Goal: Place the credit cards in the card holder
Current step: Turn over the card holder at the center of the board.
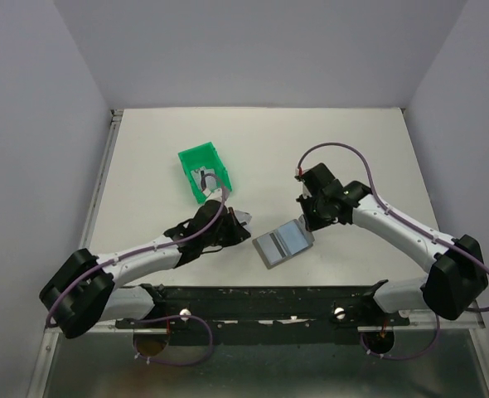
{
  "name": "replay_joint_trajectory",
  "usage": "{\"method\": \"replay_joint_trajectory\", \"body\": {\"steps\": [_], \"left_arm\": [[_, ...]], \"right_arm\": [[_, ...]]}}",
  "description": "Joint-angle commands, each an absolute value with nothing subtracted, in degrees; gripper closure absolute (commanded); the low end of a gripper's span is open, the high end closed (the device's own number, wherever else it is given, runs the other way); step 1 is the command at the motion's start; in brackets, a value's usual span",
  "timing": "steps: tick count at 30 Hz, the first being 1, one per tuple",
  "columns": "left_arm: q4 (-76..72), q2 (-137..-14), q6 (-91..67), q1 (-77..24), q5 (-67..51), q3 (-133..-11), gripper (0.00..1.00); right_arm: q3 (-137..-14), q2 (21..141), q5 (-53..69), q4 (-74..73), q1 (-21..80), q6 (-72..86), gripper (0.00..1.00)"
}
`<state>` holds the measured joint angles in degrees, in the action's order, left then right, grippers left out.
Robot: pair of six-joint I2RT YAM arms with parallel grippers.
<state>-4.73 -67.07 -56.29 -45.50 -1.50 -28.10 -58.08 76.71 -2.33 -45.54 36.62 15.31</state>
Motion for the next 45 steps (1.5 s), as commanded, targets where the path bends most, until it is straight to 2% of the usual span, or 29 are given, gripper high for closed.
{"method": "replay_joint_trajectory", "body": {"steps": [1, 13, 45], "left_arm": [[-7.82, -74.43, -54.05, -45.70, -6.06, -31.64, 1.00], [-8.09, -81.20, -53.96, -45.88, -9.14, -33.83, 1.00], [-13.53, -87.63, -55.63, -46.05, -12.48, -32.43, 1.00]], "right_arm": [[-59.33, 79.53, -5.19, -46.67, 36.21, 9.94, 1.00], [-58.36, 83.57, -2.82, -43.24, 36.21, 5.98, 1.00], [-57.31, 86.75, 9.49, -40.17, 36.21, 7.73, 1.00]]}}
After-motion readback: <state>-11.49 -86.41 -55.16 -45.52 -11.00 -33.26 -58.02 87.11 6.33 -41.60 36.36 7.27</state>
